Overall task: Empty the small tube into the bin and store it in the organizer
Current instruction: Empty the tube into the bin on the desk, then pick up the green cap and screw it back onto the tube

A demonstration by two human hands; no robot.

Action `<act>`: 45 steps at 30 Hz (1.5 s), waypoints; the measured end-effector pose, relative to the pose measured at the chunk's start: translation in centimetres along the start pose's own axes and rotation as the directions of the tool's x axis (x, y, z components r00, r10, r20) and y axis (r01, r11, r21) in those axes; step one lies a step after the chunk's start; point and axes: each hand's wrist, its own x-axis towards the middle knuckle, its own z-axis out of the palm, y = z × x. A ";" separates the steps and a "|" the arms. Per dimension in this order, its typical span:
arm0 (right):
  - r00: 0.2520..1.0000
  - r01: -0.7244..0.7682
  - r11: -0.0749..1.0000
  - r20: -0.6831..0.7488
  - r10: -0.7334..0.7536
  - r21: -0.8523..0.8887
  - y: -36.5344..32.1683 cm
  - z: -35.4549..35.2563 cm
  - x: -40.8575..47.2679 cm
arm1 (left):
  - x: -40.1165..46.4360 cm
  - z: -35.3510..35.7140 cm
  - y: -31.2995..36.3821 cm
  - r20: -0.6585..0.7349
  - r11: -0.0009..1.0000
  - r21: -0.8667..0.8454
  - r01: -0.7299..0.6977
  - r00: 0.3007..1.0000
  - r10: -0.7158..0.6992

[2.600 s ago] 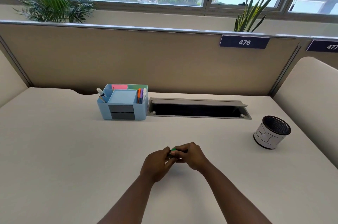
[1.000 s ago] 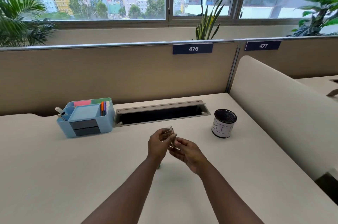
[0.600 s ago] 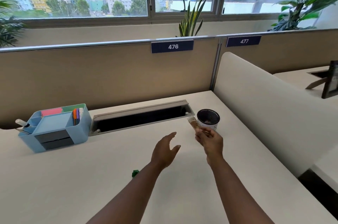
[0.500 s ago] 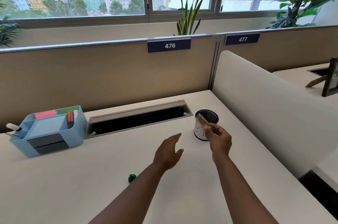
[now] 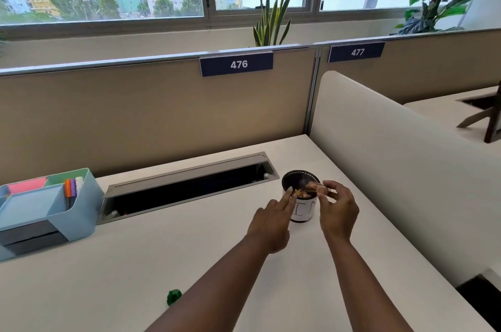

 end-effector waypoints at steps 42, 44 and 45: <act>0.325 0.358 0.927 0.946 -0.015 -0.108 -5.7 9.6 -17.7 | -14.3 -4.4 -11.9 -0.080 0.100 -0.995 0.007 0.540 -0.838; 0.219 0.507 0.850 0.975 0.032 -0.142 -5.2 10.0 -18.8 | -15.0 -4.3 -12.5 -0.087 0.118 -0.993 0.024 0.529 -0.844; 0.208 0.551 0.821 0.977 0.036 -0.148 -5.2 10.2 -19.5 | -15.5 -4.3 -12.8 -0.089 0.123 -0.992 0.030 0.525 -0.846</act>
